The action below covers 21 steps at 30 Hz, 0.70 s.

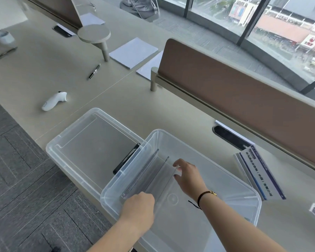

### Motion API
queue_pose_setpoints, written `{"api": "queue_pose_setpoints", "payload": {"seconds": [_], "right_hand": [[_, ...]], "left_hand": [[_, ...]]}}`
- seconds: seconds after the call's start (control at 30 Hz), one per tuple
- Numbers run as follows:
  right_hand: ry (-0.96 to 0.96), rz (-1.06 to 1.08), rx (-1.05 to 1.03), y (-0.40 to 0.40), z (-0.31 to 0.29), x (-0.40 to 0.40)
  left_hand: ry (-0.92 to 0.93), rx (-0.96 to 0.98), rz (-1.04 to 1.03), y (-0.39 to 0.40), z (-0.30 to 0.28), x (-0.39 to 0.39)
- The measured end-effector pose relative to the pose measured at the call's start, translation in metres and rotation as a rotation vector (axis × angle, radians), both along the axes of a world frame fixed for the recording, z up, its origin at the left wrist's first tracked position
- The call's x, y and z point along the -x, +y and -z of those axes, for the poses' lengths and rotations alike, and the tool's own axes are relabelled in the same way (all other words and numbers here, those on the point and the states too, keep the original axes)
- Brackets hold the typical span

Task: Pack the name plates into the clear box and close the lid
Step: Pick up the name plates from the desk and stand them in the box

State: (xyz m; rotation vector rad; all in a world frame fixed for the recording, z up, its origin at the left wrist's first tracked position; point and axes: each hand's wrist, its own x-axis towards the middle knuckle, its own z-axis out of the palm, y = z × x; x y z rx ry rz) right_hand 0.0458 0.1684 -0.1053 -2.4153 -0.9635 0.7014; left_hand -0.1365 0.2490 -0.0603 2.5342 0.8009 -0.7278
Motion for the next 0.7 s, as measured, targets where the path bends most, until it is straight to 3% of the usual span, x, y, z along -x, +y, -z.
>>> {"api": "queue_pose_setpoints", "payload": {"seconds": [0.7], "right_hand": [[0.019, 0.053, -0.045, 0.0002, 0.0009, 0.0047]], "left_hand": [[-0.009, 0.039, -0.005, 0.0103, 0.0033, 0.0012]]}}
